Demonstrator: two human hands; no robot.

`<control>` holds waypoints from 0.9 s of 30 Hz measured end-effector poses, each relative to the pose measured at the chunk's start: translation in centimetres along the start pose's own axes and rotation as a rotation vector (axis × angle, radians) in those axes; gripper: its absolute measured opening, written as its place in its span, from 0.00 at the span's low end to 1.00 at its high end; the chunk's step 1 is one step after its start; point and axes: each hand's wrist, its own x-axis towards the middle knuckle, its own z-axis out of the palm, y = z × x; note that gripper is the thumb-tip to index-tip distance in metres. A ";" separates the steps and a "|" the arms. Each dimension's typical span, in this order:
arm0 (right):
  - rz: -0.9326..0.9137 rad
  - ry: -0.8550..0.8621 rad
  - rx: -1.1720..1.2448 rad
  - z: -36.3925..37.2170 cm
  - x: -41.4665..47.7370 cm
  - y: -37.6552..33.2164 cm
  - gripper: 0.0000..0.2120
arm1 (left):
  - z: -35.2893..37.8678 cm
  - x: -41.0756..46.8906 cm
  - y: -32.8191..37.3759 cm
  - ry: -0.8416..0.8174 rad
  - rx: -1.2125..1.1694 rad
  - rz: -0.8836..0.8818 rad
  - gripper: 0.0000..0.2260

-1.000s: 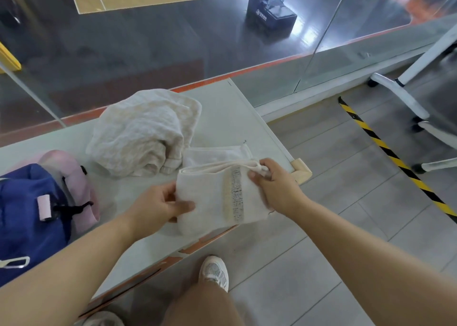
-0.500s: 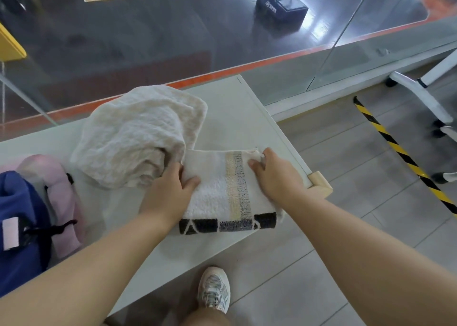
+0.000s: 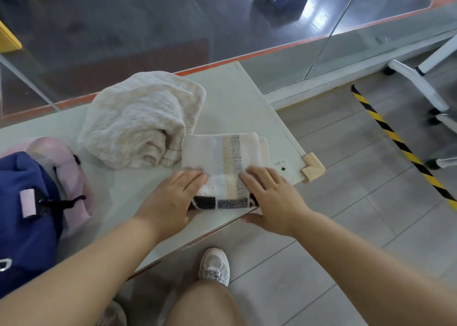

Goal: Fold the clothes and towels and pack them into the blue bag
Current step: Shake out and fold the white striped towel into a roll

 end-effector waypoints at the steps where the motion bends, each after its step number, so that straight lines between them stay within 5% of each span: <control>1: 0.014 0.011 0.000 0.0 -0.1 -0.1 0.40 | -0.3 0.1 0.3 0.021 0.002 -0.003 0.30; 5: 0.046 0.060 0.099 -1.1 -0.3 -0.6 0.27 | -2.2 0.0 1.7 0.024 -0.016 -0.030 0.23; 9: 0.164 -0.110 0.396 -2.9 -0.8 0.1 0.23 | -3.9 -1.2 1.5 -0.040 -0.293 -0.236 0.15; 19: 0.423 -0.230 0.568 -5.3 3.0 0.5 0.31 | -3.9 1.0 1.8 -0.007 -0.725 -0.736 0.10; 24: 0.513 -0.264 0.431 -5.7 4.8 0.5 0.38 | -4.1 2.9 1.2 -0.079 -0.859 -1.064 0.26; 27: 0.519 -0.262 0.426 -5.5 5.0 0.4 0.37 | -4.5 3.8 1.3 -0.097 -1.137 -1.136 0.12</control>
